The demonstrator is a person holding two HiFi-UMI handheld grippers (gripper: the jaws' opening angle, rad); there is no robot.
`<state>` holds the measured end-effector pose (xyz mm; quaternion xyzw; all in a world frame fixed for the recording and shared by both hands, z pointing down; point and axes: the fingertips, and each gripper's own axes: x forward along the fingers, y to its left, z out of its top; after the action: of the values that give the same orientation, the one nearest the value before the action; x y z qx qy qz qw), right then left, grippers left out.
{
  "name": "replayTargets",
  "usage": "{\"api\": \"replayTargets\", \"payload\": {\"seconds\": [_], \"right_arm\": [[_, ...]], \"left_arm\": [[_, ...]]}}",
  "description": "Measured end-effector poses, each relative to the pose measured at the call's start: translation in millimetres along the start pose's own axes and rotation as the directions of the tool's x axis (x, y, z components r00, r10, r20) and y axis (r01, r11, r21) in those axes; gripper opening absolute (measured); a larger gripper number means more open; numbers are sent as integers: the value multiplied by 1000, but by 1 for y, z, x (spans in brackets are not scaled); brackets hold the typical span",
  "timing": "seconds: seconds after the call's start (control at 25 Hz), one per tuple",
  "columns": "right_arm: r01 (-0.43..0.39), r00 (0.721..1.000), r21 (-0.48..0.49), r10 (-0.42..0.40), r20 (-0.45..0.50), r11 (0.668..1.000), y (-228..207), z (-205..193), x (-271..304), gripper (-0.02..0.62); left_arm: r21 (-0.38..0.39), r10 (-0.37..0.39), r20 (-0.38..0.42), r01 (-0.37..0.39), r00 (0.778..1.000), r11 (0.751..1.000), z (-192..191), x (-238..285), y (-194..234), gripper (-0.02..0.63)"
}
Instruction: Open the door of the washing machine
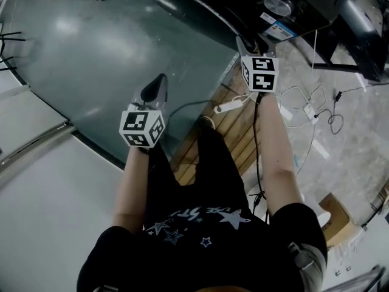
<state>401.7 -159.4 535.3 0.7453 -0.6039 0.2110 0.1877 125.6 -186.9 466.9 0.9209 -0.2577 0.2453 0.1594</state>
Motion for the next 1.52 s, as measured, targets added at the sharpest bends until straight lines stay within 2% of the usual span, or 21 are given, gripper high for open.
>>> {"api": "replayTargets", "payload": {"seconds": [0.12, 0.4, 0.56, 0.8, 1.16, 1.52], "right_arm": [[38, 999, -45, -38, -2, 998, -5, -2, 1, 128], [-6, 1000, -81, 6, -2, 997, 17, -9, -12, 114], [-55, 998, -45, 54, -6, 997, 39, -15, -20, 112], [-143, 989, -54, 141, -36, 988, 86, -28, -30, 95], [-271, 962, -55, 268, -60, 961, 169, -38, -43, 92], [-421, 905, -2, 420, -69, 907, 261, -37, -52, 124]], "left_arm": [[-7, -11, 2, 11, 1000, 1000, -8, 2, -2, 11], [-56, 26, 26, -25, 999, 998, -27, -8, 7, 11], [-93, 71, 26, -68, 997, 993, -40, -20, 20, 11], [-148, 136, 32, -130, 990, 980, -54, -43, 36, 11], [-220, 204, 33, -192, 978, 956, -72, -72, 56, 11], [-285, 258, 14, -243, 966, 927, -93, -105, 81, 11]]}}
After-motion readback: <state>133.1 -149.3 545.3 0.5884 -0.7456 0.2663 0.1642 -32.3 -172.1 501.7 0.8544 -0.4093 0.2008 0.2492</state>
